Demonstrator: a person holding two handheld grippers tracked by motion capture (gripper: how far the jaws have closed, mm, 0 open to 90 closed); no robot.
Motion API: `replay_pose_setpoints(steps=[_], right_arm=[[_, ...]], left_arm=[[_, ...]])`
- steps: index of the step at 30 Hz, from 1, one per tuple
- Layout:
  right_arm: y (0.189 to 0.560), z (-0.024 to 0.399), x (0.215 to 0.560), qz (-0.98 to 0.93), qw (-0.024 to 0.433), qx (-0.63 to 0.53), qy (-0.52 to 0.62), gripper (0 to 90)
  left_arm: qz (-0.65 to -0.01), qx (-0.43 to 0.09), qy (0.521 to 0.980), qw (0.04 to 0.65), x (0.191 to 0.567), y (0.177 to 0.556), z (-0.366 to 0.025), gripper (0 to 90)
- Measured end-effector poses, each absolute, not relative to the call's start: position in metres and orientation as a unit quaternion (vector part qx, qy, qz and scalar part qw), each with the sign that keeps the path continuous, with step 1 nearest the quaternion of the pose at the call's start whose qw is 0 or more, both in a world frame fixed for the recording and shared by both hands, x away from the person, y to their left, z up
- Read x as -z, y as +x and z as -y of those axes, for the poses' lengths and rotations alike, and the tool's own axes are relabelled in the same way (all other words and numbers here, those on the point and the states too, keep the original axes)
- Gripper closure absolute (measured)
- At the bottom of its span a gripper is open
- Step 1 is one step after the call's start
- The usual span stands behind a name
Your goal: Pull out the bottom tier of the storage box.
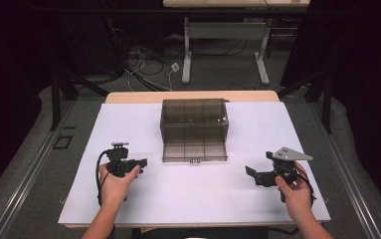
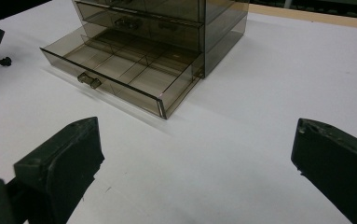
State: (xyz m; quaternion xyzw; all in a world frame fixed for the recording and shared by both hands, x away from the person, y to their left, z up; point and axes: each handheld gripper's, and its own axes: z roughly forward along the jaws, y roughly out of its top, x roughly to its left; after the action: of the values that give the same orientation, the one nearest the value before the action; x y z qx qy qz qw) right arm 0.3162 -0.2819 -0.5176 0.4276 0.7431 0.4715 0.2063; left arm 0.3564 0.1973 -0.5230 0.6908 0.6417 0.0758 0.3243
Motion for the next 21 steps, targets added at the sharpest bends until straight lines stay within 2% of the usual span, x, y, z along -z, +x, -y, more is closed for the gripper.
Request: replay_pose_setpoints(steps=[14,21], right_arm=[[0.317,0.283,0.519,-0.744,0.203,-0.471,0.429,2.8],[0.317,0.283,0.519,-0.743,0.202,-0.473,0.428,3.6]], left_arm=[[-0.652,-0.060,0.689,0.310,0.536,0.360,-0.195,46.8],[-0.652,-0.064,0.692,0.305,0.536,0.360,-0.194,50.6]])
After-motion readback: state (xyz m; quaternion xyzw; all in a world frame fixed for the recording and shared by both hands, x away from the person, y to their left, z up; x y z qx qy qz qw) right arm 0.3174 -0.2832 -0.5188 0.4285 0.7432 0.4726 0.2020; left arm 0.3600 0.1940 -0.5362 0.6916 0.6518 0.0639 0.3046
